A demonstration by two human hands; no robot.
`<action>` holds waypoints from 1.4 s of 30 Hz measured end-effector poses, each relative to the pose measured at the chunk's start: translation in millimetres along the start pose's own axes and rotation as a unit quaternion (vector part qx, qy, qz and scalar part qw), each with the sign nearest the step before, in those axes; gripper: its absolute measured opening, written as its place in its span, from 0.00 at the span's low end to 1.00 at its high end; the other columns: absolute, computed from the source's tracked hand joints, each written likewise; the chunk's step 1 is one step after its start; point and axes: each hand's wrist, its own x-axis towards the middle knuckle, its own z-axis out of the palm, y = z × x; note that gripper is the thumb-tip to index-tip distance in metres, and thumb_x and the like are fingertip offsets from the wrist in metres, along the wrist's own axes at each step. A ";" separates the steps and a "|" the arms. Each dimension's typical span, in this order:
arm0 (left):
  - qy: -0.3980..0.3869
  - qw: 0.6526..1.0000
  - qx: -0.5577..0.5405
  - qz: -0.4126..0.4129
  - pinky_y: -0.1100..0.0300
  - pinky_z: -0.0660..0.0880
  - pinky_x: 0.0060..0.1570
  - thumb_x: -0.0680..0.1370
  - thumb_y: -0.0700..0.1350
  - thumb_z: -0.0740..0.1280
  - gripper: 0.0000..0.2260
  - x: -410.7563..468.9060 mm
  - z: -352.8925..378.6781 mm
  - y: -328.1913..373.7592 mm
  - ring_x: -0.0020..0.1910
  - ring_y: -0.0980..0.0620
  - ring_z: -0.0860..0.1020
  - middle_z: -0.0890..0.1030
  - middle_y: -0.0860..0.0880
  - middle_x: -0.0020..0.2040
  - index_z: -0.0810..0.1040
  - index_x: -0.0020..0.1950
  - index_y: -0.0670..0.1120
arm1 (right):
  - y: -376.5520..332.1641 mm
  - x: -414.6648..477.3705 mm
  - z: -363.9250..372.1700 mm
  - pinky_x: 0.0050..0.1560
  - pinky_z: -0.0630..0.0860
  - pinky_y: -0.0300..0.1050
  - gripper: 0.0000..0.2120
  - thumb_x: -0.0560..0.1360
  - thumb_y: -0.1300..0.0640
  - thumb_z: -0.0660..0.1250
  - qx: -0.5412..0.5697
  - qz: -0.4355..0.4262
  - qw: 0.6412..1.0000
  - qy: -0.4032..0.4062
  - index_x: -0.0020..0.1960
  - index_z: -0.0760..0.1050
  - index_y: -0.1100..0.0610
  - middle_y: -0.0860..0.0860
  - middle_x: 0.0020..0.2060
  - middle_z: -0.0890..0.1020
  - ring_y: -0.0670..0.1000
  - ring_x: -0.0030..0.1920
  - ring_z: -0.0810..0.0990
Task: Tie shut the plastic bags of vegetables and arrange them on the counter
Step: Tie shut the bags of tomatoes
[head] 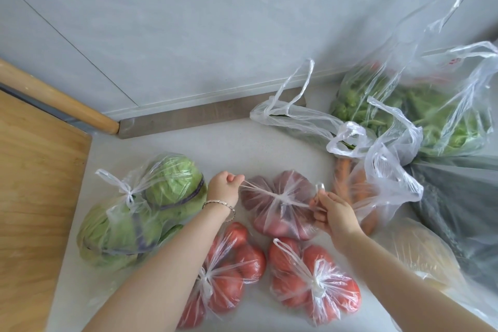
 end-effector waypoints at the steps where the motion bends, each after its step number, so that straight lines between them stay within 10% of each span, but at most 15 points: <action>1: 0.003 0.997 -0.077 -0.022 0.57 0.63 0.35 0.73 0.41 0.68 0.18 -1.7 -1.1 6.2 0.31 0.49 0.65 0.66 0.50 0.27 0.62 0.27 0.46 | -3.9 -1.9 2.3 0.28 0.63 0.38 0.17 0.79 0.55 0.58 -0.013 -0.030 0.999 0.008 0.32 0.71 0.58 0.51 0.25 0.69 0.48 0.26 0.63; 5: -0.136 0.847 -0.510 -0.067 0.59 0.73 0.39 0.75 0.38 0.63 0.15 -20.1 -4.7 26.0 0.27 0.53 0.71 0.72 0.52 0.22 0.70 0.28 0.43 | -18.3 -24.2 19.8 0.38 0.70 0.38 0.15 0.77 0.56 0.61 -0.125 -0.194 0.973 -0.028 0.33 0.75 0.60 0.53 0.30 0.77 0.45 0.31 0.72; 9: -0.198 0.944 -0.244 0.097 0.69 0.71 0.35 0.71 0.40 0.70 0.03 -37.1 8.3 28.7 0.28 0.63 0.73 0.80 0.54 0.34 0.83 0.42 0.46 | -29.8 -35.8 38.6 0.35 0.68 0.28 0.13 0.76 0.57 0.63 -0.188 -0.265 0.945 -0.047 0.34 0.78 0.57 0.49 0.29 0.77 0.40 0.30 0.72; 12: -0.221 0.957 -0.089 0.168 0.76 0.66 0.37 0.71 0.36 0.70 0.08 -43.3 21.5 30.1 0.28 0.69 0.72 0.76 0.60 0.30 0.80 0.48 0.33 | -37.2 -26.9 43.5 0.41 0.69 0.29 0.11 0.75 0.58 0.65 -0.203 -0.295 0.934 -0.015 0.34 0.78 0.57 0.47 0.36 0.76 0.42 0.37 0.75; 20: -0.121 0.972 -0.169 0.109 0.70 0.65 0.25 0.73 0.38 0.68 0.05 -43.0 19.7 33.9 0.19 0.62 0.67 0.75 0.57 0.21 0.83 0.46 0.39 | -24.0 -7.3 38.4 0.31 0.68 0.26 0.08 0.75 0.63 0.63 -0.168 -0.204 0.962 -0.062 0.51 0.79 0.59 0.44 0.29 0.78 0.38 0.26 0.72; 26: -0.104 0.972 -0.170 0.122 0.73 0.66 0.27 0.73 0.38 0.68 0.04 -42.0 19.0 37.8 0.21 0.62 0.69 0.80 0.59 0.27 0.83 0.43 0.39 | -9.5 -6.5 43.4 0.29 0.66 0.28 0.07 0.76 0.61 0.64 -0.309 -0.234 0.915 -0.109 0.41 0.78 0.56 0.49 0.28 0.76 0.39 0.25 0.71; 30: -0.088 0.976 -0.117 0.161 0.69 0.69 0.33 0.77 0.38 0.62 0.07 -37.8 12.2 31.7 0.26 0.64 0.71 0.77 0.53 0.33 0.80 0.46 0.40 | -8.1 -5.5 41.8 0.22 0.64 0.27 0.11 0.77 0.65 0.60 -0.081 -0.112 0.985 -0.100 0.37 0.75 0.64 0.46 0.20 0.76 0.39 0.20 0.68; 37: -0.145 0.930 0.121 0.314 0.71 0.63 0.41 0.78 0.37 0.59 0.10 -24.4 6.8 -1.6 0.44 0.44 0.79 0.81 0.38 0.43 0.78 0.47 0.34 | 2.7 8.3 41.4 0.17 0.54 0.33 0.16 0.78 0.64 0.55 0.051 0.034 0.992 -0.109 0.32 0.72 0.60 0.54 0.27 0.65 0.44 0.21 0.60; 42: -0.104 0.943 0.089 0.302 0.64 0.67 0.44 0.78 0.40 0.58 0.11 -28.5 12.3 3.3 0.44 0.44 0.78 0.81 0.39 0.44 0.78 0.49 0.36 | 4.6 -1.8 48.6 0.24 0.64 0.32 0.16 0.77 0.61 0.60 0.031 -0.070 0.997 -0.029 0.32 0.76 0.58 0.49 0.22 0.71 0.42 0.22 0.66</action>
